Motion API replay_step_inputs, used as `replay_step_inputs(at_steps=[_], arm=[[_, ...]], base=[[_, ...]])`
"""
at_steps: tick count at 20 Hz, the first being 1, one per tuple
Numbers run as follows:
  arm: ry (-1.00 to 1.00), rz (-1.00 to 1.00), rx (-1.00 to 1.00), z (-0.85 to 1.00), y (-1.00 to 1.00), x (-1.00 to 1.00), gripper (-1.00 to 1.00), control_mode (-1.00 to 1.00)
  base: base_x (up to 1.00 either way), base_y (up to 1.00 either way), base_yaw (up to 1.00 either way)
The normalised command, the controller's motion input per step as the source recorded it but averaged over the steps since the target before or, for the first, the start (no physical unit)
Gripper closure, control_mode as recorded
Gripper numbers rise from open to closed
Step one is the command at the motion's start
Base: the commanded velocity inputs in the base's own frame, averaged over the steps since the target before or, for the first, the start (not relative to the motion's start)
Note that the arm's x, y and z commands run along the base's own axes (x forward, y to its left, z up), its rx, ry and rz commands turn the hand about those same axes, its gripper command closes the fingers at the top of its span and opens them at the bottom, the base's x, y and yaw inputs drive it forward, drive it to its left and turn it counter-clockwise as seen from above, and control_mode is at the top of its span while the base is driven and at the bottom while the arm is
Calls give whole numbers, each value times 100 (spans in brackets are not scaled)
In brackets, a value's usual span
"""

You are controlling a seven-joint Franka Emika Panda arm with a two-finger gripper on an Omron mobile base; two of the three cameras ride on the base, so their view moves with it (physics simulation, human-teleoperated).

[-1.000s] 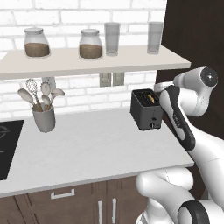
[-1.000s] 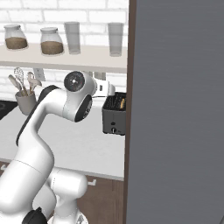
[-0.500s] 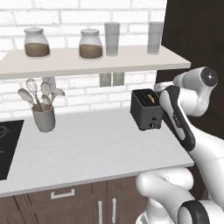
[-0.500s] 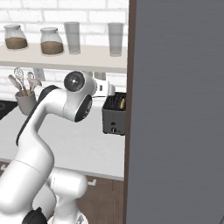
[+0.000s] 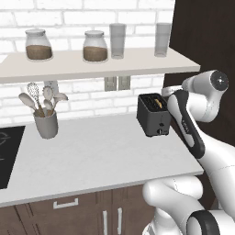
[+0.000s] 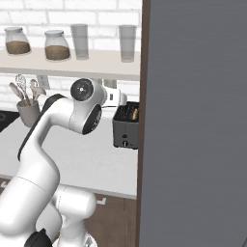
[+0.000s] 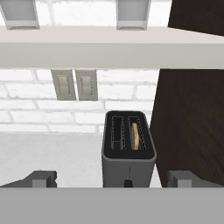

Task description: Start the toaster. Once the lever pops up, take the bread to the plate on the dining counter.

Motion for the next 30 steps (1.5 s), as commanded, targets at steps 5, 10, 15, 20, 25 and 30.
replay_step_inputs(at_steps=[5,10,15,20,25,30], arm=[[0,0,0,0,0,0,-100,-100],[0,0,0,0,0,0,-100,-100],[0,0,0,0,0,0,-100,-100],[0,0,0,0,0,0,-100,-100],[0,0,0,0,0,0,-100,-100],[0,0,0,0,0,0,-100,-100]], base=[[0,0,0],[0,0,0],[0,0,0],[0,0,0],[0,0,0],[0,0,0]])
